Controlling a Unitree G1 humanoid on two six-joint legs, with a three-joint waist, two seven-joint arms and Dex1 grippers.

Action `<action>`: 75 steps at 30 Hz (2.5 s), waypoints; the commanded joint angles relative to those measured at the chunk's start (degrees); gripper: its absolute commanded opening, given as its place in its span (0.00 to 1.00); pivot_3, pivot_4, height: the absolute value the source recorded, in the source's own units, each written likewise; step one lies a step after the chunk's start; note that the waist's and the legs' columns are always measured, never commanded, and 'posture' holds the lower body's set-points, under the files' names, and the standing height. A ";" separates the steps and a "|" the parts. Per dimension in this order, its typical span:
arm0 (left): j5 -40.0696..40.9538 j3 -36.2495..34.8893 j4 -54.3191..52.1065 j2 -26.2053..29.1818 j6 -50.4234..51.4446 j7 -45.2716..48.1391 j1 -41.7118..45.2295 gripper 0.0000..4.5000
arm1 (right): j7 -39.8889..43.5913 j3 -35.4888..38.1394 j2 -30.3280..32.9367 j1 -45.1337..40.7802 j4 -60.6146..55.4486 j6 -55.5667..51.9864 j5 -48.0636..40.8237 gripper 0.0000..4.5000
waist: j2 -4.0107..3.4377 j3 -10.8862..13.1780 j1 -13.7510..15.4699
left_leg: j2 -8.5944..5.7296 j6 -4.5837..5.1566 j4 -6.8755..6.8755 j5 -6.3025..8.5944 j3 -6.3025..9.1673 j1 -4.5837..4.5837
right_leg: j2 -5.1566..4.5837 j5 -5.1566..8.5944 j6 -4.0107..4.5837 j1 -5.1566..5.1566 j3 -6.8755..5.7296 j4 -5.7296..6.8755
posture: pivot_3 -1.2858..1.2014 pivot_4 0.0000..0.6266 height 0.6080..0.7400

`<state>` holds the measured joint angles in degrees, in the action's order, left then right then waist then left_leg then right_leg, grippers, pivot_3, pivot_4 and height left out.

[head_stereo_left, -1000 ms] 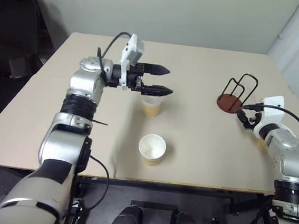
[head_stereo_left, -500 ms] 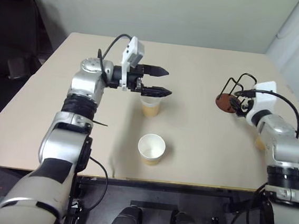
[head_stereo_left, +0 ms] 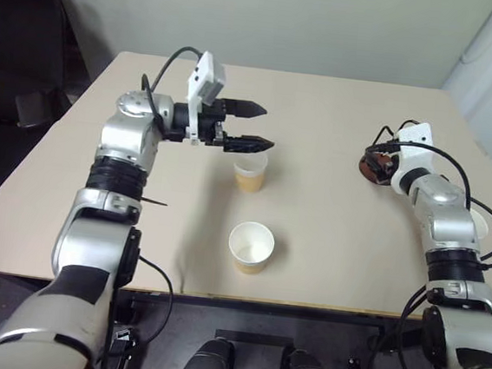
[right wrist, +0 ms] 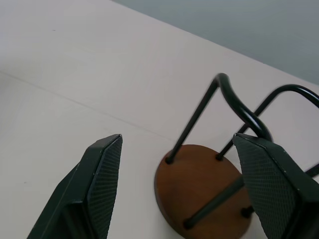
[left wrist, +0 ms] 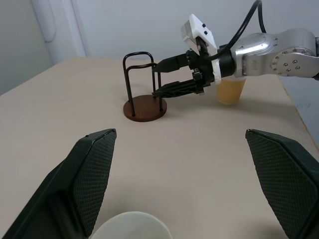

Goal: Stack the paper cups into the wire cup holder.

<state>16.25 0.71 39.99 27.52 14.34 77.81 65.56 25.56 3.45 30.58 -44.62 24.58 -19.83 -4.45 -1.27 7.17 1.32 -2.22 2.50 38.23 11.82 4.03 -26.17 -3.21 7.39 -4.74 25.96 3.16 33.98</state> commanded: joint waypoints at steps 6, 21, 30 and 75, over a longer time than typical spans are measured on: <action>0.86 -1.04 -0.97 -0.28 -0.43 -0.55 0.98 0.99 | 8.45 4.29 3.55 4.10 -15.87 -8.65 -8.75 0.80 | 0.00 0.00 -0.04 | 0.00 -0.02 0.02 0.00 -0.01 -0.01 | 0.00 0.22 0.36 -0.02 -0.01 0.00 | 0.52 0.24 1.00; 0.50 -1.03 -0.26 -0.07 -0.70 -0.12 1.62 0.99 | -4.66 4.72 2.42 0.00 -3.47 2.77 0.51 0.80 | 0.00 0.00 -0.29 | 0.01 0.03 0.02 -0.10 0.00 0.08 | 0.00 -0.06 -0.02 -0.03 0.02 0.07 | 0.52 0.24 1.00; 0.80 -1.06 -2.38 0.95 0.44 -0.45 0.94 0.99 | -8.89 0.00 1.61 -4.79 8.73 10.98 7.64 0.80 | 0.00 0.00 -0.21 | 0.01 0.04 0.01 -0.07 0.00 0.07 | -0.01 -0.05 -0.02 -0.02 0.00 0.05 | 0.52 0.24 1.00; 0.30 -0.87 -0.81 1.55 0.30 -0.48 1.80 1.00 | 14.70 1.68 5.31 0.07 -7.22 -2.22 -5.53 0.01 | -0.01 0.01 -0.16 | 0.03 -0.07 -0.07 0.05 0.02 0.01 | 0.00 0.18 0.35 0.00 -0.03 0.01 | 0.52 0.24 1.00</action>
<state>16.15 0.76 39.45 28.31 15.81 76.73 65.36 36.27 3.50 33.84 -44.20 24.18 -18.80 -6.26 -1.28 7.18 1.16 -2.20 2.43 38.15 11.87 4.05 -26.19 -3.20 7.60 -4.35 25.97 3.12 33.97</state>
